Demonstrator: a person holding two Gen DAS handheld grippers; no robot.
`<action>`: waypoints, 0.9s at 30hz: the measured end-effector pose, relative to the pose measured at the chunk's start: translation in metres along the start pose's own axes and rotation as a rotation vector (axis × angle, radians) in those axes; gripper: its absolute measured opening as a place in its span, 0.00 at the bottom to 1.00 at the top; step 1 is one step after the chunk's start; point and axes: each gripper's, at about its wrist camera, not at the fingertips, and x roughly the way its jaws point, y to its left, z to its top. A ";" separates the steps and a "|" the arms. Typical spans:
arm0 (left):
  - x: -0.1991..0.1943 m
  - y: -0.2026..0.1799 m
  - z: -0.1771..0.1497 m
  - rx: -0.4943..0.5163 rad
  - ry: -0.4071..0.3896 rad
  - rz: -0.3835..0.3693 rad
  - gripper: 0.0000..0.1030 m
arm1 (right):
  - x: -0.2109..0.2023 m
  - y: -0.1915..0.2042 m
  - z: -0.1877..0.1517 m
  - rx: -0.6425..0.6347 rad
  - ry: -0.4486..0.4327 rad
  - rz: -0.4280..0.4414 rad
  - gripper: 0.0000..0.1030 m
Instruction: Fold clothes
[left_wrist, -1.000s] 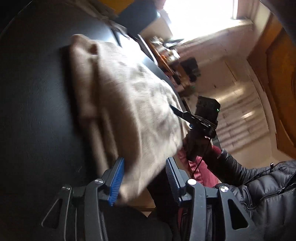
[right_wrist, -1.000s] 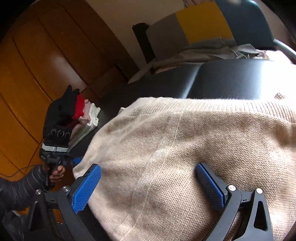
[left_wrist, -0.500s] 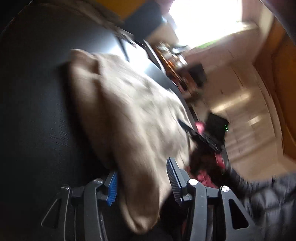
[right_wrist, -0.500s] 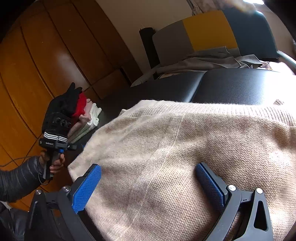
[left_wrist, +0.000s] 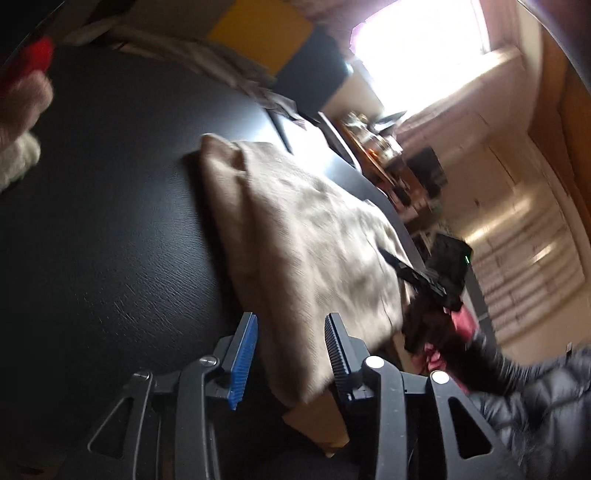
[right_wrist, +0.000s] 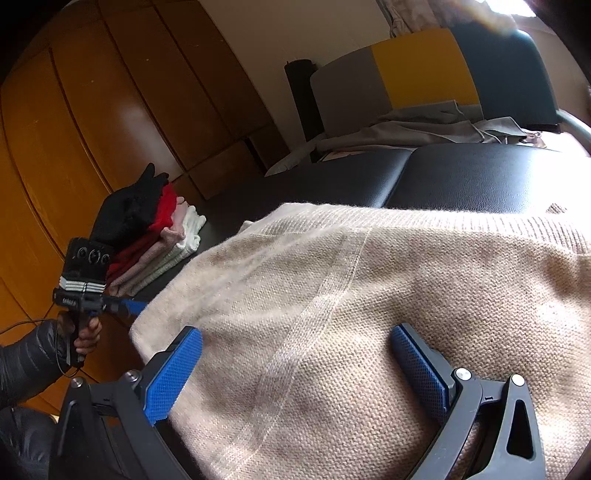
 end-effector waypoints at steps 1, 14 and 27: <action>0.006 0.002 0.002 -0.002 0.024 -0.004 0.38 | 0.000 0.000 0.000 -0.002 0.000 -0.001 1.00; 0.013 -0.024 -0.023 0.150 0.202 0.185 0.12 | -0.002 -0.001 0.000 -0.016 0.001 0.001 1.00; 0.056 -0.076 0.095 0.236 -0.128 0.459 0.30 | -0.007 0.014 0.021 0.002 0.065 -0.108 1.00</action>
